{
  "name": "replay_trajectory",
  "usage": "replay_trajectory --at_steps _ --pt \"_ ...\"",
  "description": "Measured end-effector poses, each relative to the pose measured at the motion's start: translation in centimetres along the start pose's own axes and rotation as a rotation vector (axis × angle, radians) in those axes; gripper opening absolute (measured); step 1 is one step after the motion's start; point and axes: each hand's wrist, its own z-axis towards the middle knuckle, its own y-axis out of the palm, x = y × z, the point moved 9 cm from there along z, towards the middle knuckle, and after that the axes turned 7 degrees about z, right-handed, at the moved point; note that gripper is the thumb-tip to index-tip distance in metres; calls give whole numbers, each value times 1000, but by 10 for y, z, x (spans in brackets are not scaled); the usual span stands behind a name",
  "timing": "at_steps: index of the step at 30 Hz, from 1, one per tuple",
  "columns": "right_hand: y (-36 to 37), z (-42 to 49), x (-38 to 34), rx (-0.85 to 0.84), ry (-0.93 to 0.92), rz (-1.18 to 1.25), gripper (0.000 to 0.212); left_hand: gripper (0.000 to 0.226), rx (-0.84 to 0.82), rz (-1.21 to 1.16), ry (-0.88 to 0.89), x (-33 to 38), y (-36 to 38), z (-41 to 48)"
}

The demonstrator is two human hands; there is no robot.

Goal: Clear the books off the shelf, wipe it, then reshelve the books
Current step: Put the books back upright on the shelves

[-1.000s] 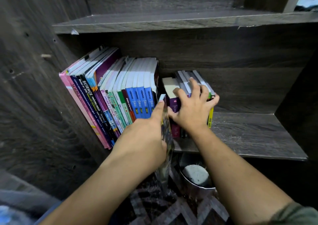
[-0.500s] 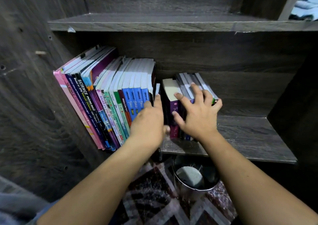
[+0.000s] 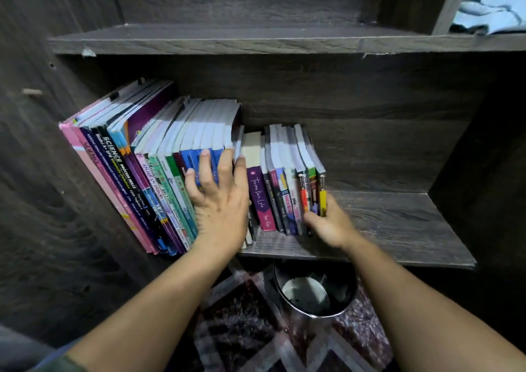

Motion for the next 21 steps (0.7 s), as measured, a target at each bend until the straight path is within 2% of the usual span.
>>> replay_trajectory --at_steps 6,9,11,15,21 --pt "9 2 -4 -149 38 126 92 102 46 -25 -4 8 -4 5" --pt "8 4 -2 -291 46 -5 102 108 40 -95 27 15 -11 4" --pt "2 9 -5 -304 40 -121 96 105 2 -123 131 26 -19 3" --pt "-10 15 -23 -239 -22 -234 61 94 -103 -204 354 54 -25 0" --pt "-9 18 -29 -193 -34 -253 54 85 -111 -368 334 54 -39 6"
